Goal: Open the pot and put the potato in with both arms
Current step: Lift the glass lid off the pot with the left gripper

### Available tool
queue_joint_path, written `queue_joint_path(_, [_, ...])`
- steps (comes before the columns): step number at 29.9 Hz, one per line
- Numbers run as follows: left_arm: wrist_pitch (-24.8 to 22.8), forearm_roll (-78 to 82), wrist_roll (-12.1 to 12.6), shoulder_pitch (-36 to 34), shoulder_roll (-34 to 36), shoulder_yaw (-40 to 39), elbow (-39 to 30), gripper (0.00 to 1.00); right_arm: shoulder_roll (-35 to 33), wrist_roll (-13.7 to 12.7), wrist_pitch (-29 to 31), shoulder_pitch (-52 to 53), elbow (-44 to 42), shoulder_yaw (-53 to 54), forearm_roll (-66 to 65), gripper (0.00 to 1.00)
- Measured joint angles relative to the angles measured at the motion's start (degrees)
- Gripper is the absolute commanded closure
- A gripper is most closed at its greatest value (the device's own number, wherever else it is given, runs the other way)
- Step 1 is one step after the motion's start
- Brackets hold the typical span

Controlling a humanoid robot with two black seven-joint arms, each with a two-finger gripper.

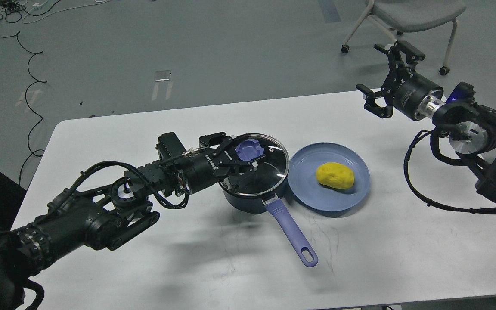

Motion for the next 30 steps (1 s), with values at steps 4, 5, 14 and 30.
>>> queue_joint_path(4, [-0.1, 0.0, 0.0, -0.3, 2.3, 0.0, -3.5, 0.65, 0.1, 0.0, 0.0, 0.0, 0.0, -0.1, 0.0, 0.0])
queue_joint_path(5, [-0.2, 0.0, 0.0, -0.4, 3.1, 0.0, -4.4, 0.65, 0.1, 0.0, 0.0, 0.0, 0.0, -0.1, 0.0, 0.0])
queue_joint_path(14, [-0.1, -3.3, 0.0, -2.1, 10.6, -0.2, -6.7, 0.65, 0.2, 0.0, 0.0, 0.0, 0.1, -0.1, 0.0, 0.0])
queue_joint_path(30, [3.0, -17.3, 0.0, 2.7, 23.3, -0.1, -6.3, 0.65, 0.2, 0.0, 0.0, 0.0, 0.1, -0.5, 0.0, 0.0])
